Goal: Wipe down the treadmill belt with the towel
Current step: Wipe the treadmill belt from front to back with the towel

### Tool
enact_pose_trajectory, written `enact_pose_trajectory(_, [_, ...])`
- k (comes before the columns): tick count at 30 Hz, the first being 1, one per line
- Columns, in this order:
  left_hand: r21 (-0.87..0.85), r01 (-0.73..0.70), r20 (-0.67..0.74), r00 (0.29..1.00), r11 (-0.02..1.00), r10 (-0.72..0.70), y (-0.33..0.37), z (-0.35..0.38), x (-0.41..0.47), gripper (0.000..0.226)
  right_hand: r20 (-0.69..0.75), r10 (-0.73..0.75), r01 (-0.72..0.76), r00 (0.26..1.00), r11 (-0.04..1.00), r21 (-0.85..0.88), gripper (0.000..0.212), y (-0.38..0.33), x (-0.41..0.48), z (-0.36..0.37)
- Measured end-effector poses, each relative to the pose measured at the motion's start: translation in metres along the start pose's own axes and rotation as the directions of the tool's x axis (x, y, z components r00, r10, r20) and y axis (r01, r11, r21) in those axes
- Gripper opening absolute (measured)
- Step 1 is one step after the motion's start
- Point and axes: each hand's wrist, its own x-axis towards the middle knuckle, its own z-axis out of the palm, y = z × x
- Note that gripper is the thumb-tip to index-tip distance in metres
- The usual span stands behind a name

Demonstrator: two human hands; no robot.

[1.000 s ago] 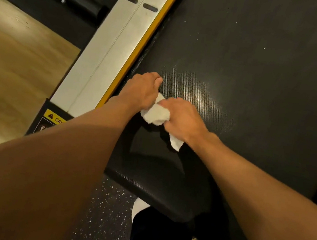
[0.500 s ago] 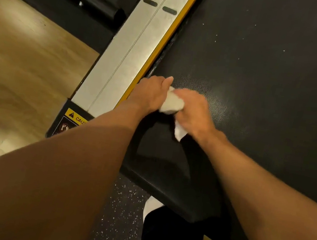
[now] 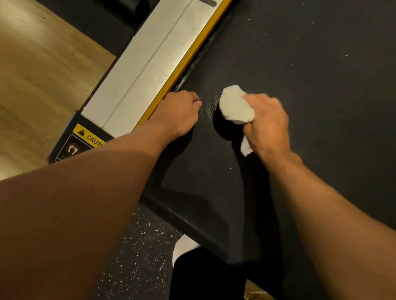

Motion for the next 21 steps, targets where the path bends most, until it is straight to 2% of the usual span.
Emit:
enact_pose_trajectory(2, [0.031, -0.008, 0.006, 1.000, 0.999, 0.008, -0.002, 0.002, -0.001, 0.036, 0.020, -0.011, 0.011, 1.000, 1.000, 0.002, 0.040, 0.002, -0.015, 0.005])
enact_pose_trajectory(5, [0.095, -0.043, 0.065, 0.997, 0.995, 0.037, -0.004, 0.005, -0.006, 0.038, 0.171, -0.231, 0.225, 0.958, 0.973, 0.052, 0.050, -0.013, -0.060, 0.018])
enact_pose_trajectory(7, [0.158, -0.083, 0.105, 0.992, 0.984, 0.067, -0.004, 0.005, -0.010, 0.046, 0.232, -0.282, 0.271, 0.931, 0.959, 0.078, 0.049, -0.012, -0.069, 0.014])
enact_pose_trajectory(9, [0.232, -0.121, 0.135, 0.987, 0.965, 0.091, -0.006, 0.004, -0.012, 0.055, 0.115, -0.179, 0.170, 0.977, 0.982, 0.086, 0.047, 0.003, -0.052, 0.003])
enact_pose_trajectory(11, [0.301, -0.140, 0.157, 0.983, 0.943, 0.095, -0.008, 0.004, -0.012, 0.064, 0.000, 0.035, -0.035, 0.999, 0.999, -0.014, 0.045, 0.023, -0.029, -0.005])
enact_pose_trajectory(13, [0.334, -0.154, 0.175, 0.980, 0.930, 0.099, -0.011, 0.004, -0.013, 0.070, -0.015, 0.119, -0.119, 0.993, 0.992, -0.050, 0.042, 0.022, -0.029, -0.001])
enact_pose_trajectory(14, [0.340, -0.157, 0.184, 0.978, 0.927, 0.098, -0.012, 0.005, -0.014, 0.072, 0.023, 0.062, -0.062, 0.998, 0.998, -0.005, 0.043, 0.011, -0.039, 0.005])
enact_pose_trajectory(15, [0.345, -0.158, 0.193, 0.977, 0.925, 0.095, -0.012, 0.005, -0.014, 0.073, 0.061, -0.064, 0.061, 0.996, 0.997, 0.054, 0.044, 0.000, -0.056, 0.014])
enact_pose_trajectory(17, [0.360, -0.159, 0.197, 0.976, 0.919, 0.091, -0.012, 0.005, -0.015, 0.075, 0.179, -0.307, 0.281, 0.935, 0.947, 0.158, 0.045, -0.019, -0.092, 0.024])
enact_pose_trajectory(19, [0.371, -0.166, 0.198, 0.975, 0.914, 0.097, -0.013, 0.006, -0.015, 0.076, 0.304, -0.309, 0.260, 0.901, 0.946, 0.191, 0.049, -0.019, -0.102, 0.021])
enact_pose_trajectory(20, [0.376, -0.174, 0.202, 0.974, 0.910, 0.103, -0.012, 0.007, -0.015, 0.076, 0.288, -0.237, 0.193, 0.928, 0.966, 0.172, 0.050, -0.014, -0.095, 0.014])
enact_pose_trajectory(21, [0.384, -0.180, 0.203, 0.973, 0.906, 0.108, -0.012, 0.009, -0.014, 0.075, 0.213, -0.156, 0.129, 0.965, 0.983, 0.131, 0.051, -0.004, -0.085, 0.009])
